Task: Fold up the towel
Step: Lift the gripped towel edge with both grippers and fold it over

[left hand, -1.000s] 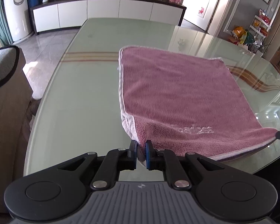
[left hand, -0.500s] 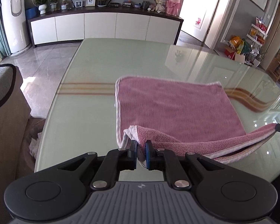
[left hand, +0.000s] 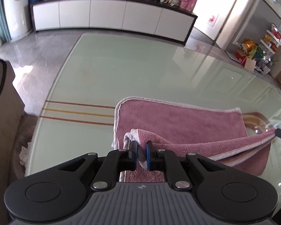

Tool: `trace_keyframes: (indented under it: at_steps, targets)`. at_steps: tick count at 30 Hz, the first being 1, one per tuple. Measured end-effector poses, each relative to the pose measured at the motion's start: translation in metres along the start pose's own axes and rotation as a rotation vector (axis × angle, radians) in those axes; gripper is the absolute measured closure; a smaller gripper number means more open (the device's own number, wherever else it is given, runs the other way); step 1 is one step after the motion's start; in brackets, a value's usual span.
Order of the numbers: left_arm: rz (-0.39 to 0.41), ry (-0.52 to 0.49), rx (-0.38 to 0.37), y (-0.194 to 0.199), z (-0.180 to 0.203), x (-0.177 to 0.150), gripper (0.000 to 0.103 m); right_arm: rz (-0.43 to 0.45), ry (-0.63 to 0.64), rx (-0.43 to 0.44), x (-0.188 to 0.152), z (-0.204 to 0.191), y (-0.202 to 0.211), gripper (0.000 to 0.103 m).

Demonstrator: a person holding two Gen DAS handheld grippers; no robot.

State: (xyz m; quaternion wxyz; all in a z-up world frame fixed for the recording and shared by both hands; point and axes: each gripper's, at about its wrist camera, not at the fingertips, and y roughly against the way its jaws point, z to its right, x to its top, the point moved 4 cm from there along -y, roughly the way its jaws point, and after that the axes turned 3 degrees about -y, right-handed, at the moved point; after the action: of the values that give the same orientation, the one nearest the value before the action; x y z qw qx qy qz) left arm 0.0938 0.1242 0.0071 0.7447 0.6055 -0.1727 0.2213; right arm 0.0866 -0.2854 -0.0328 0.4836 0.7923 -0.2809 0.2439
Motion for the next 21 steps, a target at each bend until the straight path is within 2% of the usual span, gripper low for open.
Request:
trace_keyframes:
  at_steps: [7, 21]
  targets:
    - [-0.029, 0.038, 0.006, -0.030, -0.003, 0.018, 0.093, -0.052, -0.048, 0.011, 0.015, 0.018, -0.042, 0.097]
    - [-0.057, 0.095, 0.024, -0.058, -0.009, 0.039, 0.092, -0.077, -0.100, 0.015, 0.032, 0.025, -0.072, 0.097]
